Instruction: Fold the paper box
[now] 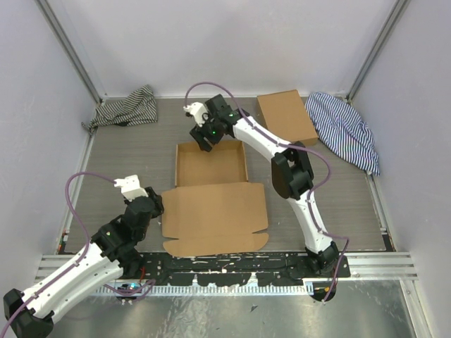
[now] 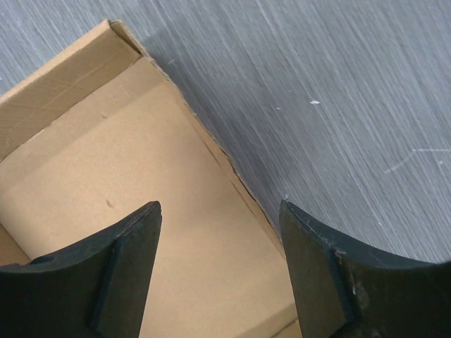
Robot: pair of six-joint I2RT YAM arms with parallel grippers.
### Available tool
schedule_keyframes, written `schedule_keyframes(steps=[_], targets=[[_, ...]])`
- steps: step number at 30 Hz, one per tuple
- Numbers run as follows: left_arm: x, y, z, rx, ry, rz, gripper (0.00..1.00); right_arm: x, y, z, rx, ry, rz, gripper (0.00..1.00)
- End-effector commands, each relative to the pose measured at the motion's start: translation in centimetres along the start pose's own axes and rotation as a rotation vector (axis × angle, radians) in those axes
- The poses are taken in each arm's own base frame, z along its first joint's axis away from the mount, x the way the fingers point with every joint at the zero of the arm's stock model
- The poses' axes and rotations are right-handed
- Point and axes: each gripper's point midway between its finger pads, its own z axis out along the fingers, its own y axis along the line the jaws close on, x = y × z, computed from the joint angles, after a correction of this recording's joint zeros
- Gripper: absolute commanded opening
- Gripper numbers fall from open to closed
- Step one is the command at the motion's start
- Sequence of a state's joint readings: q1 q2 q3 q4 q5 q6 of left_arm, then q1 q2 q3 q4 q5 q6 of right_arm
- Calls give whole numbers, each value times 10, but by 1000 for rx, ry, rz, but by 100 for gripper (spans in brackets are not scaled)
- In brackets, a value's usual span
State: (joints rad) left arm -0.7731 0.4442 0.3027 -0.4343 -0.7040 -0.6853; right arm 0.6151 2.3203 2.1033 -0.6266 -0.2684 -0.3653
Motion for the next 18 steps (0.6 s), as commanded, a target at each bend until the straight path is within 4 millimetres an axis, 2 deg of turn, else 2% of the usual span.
schedule_keyframes(steps=[1, 10, 14, 15, 18], targets=[[-1, -1, 1, 3, -10, -13, 50, -19, -7, 0, 28, -40, -66, 73], [-1, -1, 1, 3, -10, -14, 50, 3, -4, 19, 27, 18, -69, 73], [-1, -1, 1, 1, -10, -13, 50, 7, -5, 25, 31, 29, -51, 69], [0, -1, 1, 0, -10, -13, 50, 8, -5, 26, 31, 30, -45, 66], [-1, -1, 1, 2, -9, -14, 50, 10, -10, 28, 64, 36, -22, 45]])
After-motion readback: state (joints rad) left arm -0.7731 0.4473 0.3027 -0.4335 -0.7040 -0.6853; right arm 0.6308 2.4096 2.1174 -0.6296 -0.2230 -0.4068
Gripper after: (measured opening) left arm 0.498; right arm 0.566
